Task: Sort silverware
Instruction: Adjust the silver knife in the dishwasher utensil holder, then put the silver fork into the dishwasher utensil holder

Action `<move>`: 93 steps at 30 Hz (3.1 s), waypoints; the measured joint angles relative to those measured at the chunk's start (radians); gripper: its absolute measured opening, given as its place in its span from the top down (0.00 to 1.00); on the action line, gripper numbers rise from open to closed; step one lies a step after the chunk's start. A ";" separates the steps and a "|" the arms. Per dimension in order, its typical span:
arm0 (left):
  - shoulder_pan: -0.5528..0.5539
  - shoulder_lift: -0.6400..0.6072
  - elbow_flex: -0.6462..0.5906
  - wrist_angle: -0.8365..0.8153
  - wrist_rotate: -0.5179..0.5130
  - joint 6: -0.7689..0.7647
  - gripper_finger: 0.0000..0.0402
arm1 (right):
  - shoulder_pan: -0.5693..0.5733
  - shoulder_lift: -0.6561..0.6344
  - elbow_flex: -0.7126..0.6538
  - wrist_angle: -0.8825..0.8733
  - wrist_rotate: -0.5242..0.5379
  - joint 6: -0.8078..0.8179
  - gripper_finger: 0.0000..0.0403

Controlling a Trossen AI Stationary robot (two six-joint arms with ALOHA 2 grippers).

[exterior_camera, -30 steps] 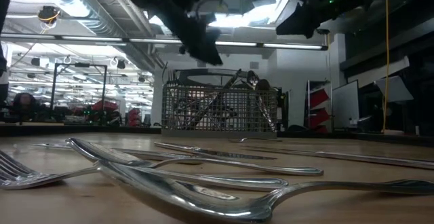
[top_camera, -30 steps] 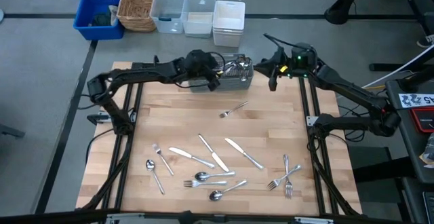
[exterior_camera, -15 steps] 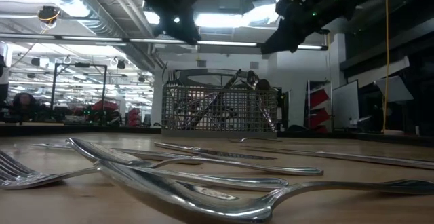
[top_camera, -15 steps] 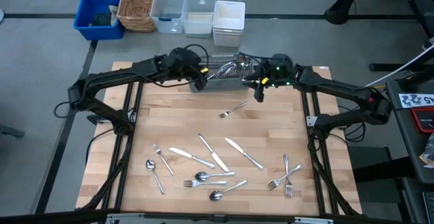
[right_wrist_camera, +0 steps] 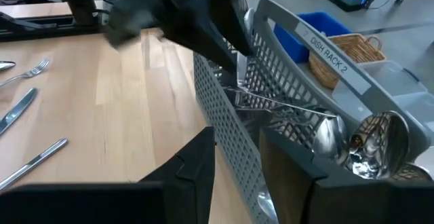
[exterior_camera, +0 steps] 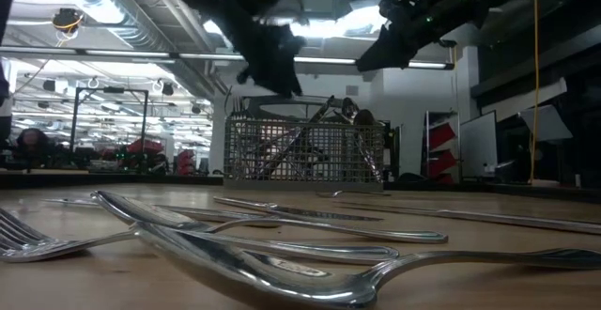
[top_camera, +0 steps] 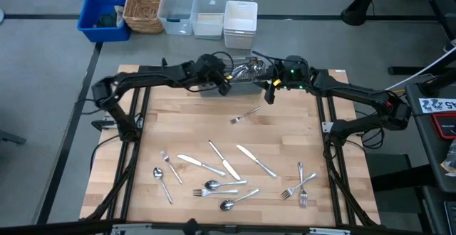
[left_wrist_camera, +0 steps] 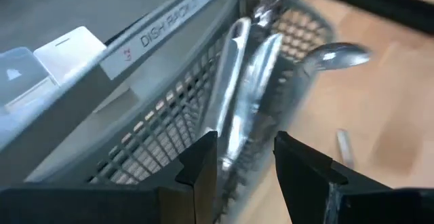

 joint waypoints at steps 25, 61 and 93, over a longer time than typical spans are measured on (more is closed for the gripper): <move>0.081 0.169 0.003 0.045 -0.077 0.066 0.67 | -0.001 0.000 0.000 -0.001 0.018 0.000 0.71; -0.040 -0.139 -0.002 -0.136 -0.071 -0.023 0.67 | 0.051 0.068 0.000 -0.028 -0.089 -0.055 0.71; -0.353 -0.339 0.000 -0.627 -0.072 -0.285 0.67 | 0.229 0.562 0.000 0.023 0.127 -0.328 0.71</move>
